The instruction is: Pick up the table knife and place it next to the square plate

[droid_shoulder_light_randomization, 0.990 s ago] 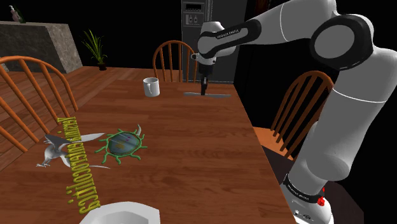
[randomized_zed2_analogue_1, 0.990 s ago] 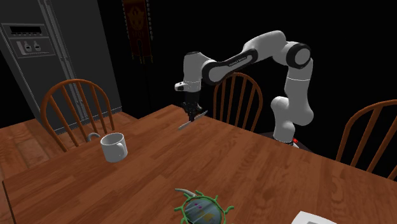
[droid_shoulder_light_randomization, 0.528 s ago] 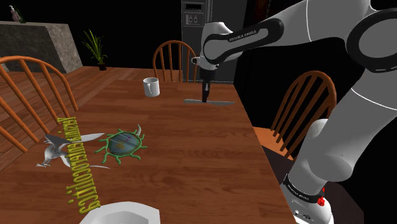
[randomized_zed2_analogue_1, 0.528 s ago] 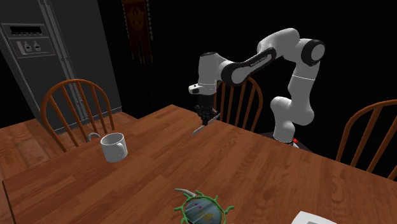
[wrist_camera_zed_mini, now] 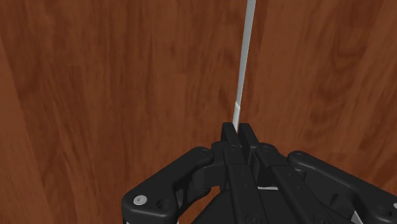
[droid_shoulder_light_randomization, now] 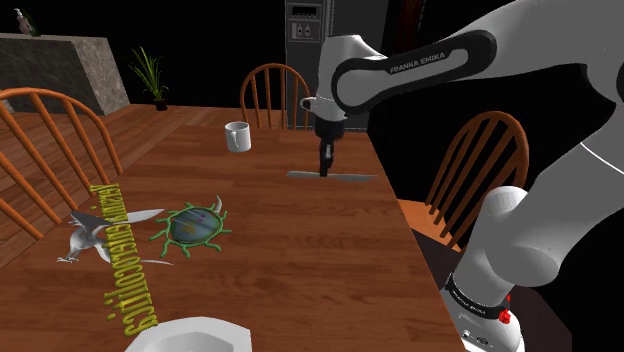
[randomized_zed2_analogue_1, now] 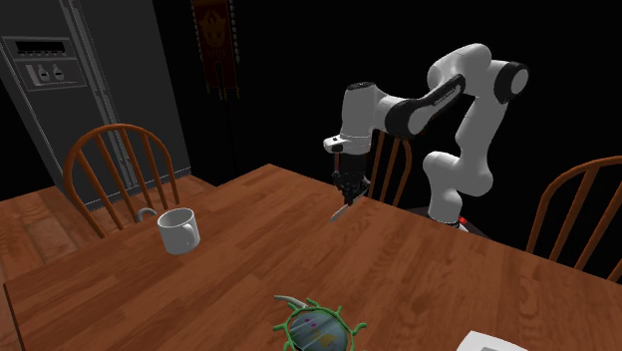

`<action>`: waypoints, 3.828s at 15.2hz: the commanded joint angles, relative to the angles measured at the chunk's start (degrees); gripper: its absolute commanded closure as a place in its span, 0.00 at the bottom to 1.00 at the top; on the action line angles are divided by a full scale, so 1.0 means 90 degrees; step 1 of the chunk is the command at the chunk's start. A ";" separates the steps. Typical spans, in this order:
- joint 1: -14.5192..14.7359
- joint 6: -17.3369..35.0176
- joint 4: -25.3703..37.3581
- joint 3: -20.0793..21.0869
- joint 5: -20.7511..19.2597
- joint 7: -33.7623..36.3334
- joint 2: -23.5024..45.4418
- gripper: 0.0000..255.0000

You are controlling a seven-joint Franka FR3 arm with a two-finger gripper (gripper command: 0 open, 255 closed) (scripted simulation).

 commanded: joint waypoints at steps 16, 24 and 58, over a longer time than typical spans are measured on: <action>0.1191 -0.0382 -0.1311 0.1910 0.0978 0.2469 -0.1798 1.00; 0.1758 -0.0503 -0.1125 0.2962 0.1560 0.3733 -0.1868 1.00; 0.1950 0.1115 -0.1975 0.3899 0.1976 0.4315 -0.1178 0.00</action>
